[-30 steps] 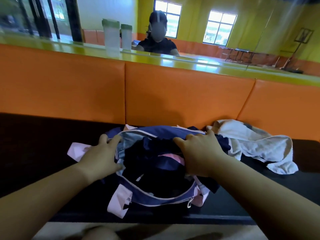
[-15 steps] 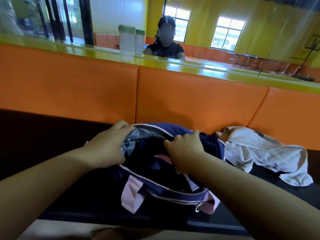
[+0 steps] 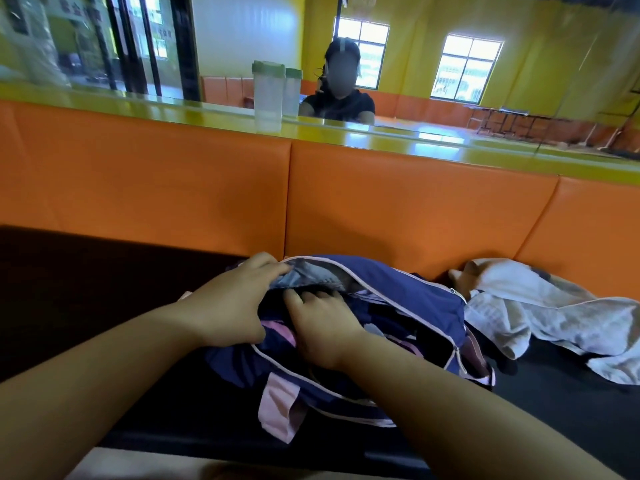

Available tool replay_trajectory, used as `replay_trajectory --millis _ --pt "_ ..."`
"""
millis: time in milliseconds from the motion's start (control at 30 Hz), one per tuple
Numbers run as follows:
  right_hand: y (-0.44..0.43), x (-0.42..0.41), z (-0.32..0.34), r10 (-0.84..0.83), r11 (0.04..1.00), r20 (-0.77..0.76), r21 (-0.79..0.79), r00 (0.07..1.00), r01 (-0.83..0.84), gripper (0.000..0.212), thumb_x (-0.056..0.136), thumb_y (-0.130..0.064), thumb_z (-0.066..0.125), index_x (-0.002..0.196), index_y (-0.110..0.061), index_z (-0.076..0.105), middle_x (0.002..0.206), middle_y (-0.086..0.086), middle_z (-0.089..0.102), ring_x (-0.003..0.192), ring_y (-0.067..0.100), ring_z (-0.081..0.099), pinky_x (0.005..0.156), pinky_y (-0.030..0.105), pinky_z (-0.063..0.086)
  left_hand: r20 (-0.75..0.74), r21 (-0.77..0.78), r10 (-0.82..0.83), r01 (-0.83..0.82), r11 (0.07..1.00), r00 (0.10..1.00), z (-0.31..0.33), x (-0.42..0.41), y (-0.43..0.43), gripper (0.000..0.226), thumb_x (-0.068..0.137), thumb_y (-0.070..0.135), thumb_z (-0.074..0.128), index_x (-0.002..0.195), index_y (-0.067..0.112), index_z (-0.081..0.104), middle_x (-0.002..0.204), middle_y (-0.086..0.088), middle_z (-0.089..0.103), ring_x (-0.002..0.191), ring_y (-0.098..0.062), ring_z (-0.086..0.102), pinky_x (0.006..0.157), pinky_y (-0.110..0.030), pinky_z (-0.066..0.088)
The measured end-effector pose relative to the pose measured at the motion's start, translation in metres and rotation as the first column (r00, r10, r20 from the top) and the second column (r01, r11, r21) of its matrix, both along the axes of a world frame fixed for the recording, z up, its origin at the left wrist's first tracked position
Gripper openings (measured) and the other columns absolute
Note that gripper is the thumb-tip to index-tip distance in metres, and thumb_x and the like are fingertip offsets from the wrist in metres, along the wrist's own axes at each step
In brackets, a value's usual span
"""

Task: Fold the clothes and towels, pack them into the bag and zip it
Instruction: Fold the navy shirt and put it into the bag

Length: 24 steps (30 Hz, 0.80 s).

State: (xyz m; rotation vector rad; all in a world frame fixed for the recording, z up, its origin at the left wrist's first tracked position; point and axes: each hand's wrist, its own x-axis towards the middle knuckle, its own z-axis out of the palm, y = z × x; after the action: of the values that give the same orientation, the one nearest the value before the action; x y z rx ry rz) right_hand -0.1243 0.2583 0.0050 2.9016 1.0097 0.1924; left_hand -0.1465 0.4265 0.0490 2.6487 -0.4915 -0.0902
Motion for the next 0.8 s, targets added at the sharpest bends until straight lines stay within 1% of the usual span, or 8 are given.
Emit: replay_trajectory --millis 133,333,367,433,533,667,733,800 --pt "-0.010 0.003 -0.002 0.039 0.992 -0.079 -0.113 0.996 -0.048 0.042 0.091 -0.028 0.050 0.128 -0.013 0.037 0.120 0.019 0.056 0.107 0.039 0.055 0.090 0.047 0.038 -0.036 -0.012 0.048 -0.049 0.999 0.998 -0.003 0.000 0.005 0.091 0.064 0.013 0.072 0.142 0.026 0.028 0.127 0.019 0.029 0.104 -0.008 0.052 0.086 -0.031 0.051" --pt "-0.035 0.006 0.009 0.038 0.955 -0.051 -0.291 0.998 -0.051 0.041 0.095 -0.026 0.045 0.133 -0.017 0.034 0.121 0.017 0.056 0.106 0.038 0.057 0.077 0.040 0.041 -0.079 -0.030 0.136 -0.139 0.990 0.988 -0.004 0.001 0.015 0.089 0.066 0.013 0.074 0.142 0.022 0.028 0.125 0.018 0.027 0.088 -0.012 0.056 0.059 -0.027 0.056" --pt "-0.038 0.006 0.010 0.046 0.954 -0.044 -0.295 0.998 -0.057 0.040 0.095 -0.026 0.046 0.131 -0.017 0.035 0.119 0.017 0.056 0.104 0.038 0.057 0.075 0.039 0.040 -0.072 -0.033 0.136 -0.139 0.990 0.988 -0.004 0.002 0.015 0.090 0.065 0.014 0.074 0.142 0.022 0.028 0.125 0.018 0.027 0.090 -0.012 0.056 0.061 -0.027 0.057" --pt "-0.040 0.003 0.008 0.080 0.956 -0.032 -0.280 0.996 -0.085 0.037 0.092 -0.026 0.050 0.126 -0.016 0.036 0.115 0.017 0.056 0.101 0.037 0.057 0.073 0.039 0.036 -0.060 -0.031 0.123 -0.125 0.992 0.991 -0.005 0.002 0.012 0.092 0.064 0.016 0.074 0.143 0.022 0.026 0.126 0.017 0.027 0.097 -0.012 0.055 0.072 -0.031 0.057" --pt "-0.035 0.000 0.004 0.118 0.972 0.002 -0.204 0.993 -0.115 0.037 0.089 -0.022 0.052 0.122 -0.013 0.037 0.115 0.018 0.055 0.103 0.037 0.054 0.084 0.044 0.038 -0.068 -0.037 0.098 -0.100 0.994 0.993 -0.007 0.002 0.006 0.095 0.066 0.017 0.073 0.145 0.024 0.022 0.132 0.017 0.024 0.100 -0.010 0.054 0.084 -0.033 0.053" --pt "-0.030 0.006 -0.011 0.099 0.982 0.001 -0.162 0.995 -0.097 0.041 0.090 -0.019 0.048 0.129 -0.009 0.038 0.126 0.020 0.049 0.116 0.040 0.046 0.102 0.050 0.032 -0.050 -0.014 0.087 -0.087 0.996 0.995 -0.010 0.002 0.008 0.094 0.065 0.019 0.070 0.145 0.028 0.021 0.132 0.021 0.023 0.102 -0.009 0.053 0.086 -0.038 0.051" --pt "-0.029 0.009 -0.020 0.096 0.978 -0.024 -0.185 0.995 -0.099 0.050 0.092 -0.023 0.047 0.138 -0.011 0.031 0.135 0.020 0.043 0.125 0.041 0.038 0.109 0.050 0.024 -0.059 0.003 0.087 -0.087 0.996 0.994 -0.014 0.001 0.011 0.094 0.065 0.019 0.069 0.145 0.028 0.021 0.133 0.021 0.022 0.102 -0.009 0.053 0.086 -0.037 0.051" --pt "-0.029 0.007 -0.020 0.105 0.975 -0.094 -0.186 0.990 -0.122 0.072 0.089 -0.033 0.055 0.147 -0.014 0.018 0.147 0.018 0.030 0.136 0.039 0.023 0.115 0.051 0.014 -0.059 0.019 0.096 -0.095 0.995 0.994 -0.019 -0.001 0.012 0.094 0.065 0.020 0.069 0.145 0.028 0.021 0.135 0.022 0.021 0.102 -0.009 0.053 0.086 -0.036 0.051"
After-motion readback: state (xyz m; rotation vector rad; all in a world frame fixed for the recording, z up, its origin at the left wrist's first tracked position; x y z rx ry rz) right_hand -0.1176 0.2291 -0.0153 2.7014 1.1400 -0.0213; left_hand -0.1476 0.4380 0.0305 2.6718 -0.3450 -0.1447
